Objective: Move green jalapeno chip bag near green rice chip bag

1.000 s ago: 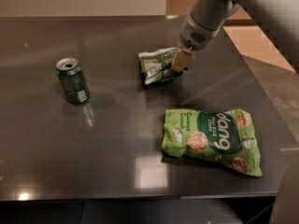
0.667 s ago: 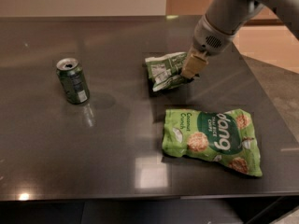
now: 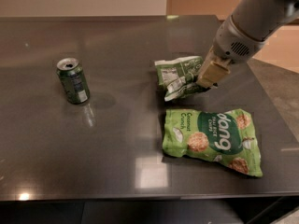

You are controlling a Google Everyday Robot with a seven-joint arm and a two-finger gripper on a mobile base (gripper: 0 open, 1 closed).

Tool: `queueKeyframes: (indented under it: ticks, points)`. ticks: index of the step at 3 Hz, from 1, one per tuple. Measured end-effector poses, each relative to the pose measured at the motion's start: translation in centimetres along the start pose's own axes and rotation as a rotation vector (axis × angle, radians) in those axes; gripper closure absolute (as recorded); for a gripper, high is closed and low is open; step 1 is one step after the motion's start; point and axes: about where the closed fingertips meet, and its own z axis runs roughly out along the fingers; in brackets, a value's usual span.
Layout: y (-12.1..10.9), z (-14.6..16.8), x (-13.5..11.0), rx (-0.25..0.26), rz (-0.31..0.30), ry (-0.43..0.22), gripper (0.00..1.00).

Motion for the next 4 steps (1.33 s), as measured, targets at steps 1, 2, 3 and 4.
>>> queueKeyframes:
  ticks: [1, 2, 3, 4]
  points:
    - [1.36, -1.52, 1.04, 0.015, 0.017, -0.006, 0.35]
    - [2.04, -2.46, 1.47, 0.032, 0.020, -0.006, 0.13]
    - [2.05, -2.41, 1.36, 0.033, 0.018, -0.007, 0.00]
    - [2.05, -2.41, 1.36, 0.033, 0.018, -0.007, 0.00]
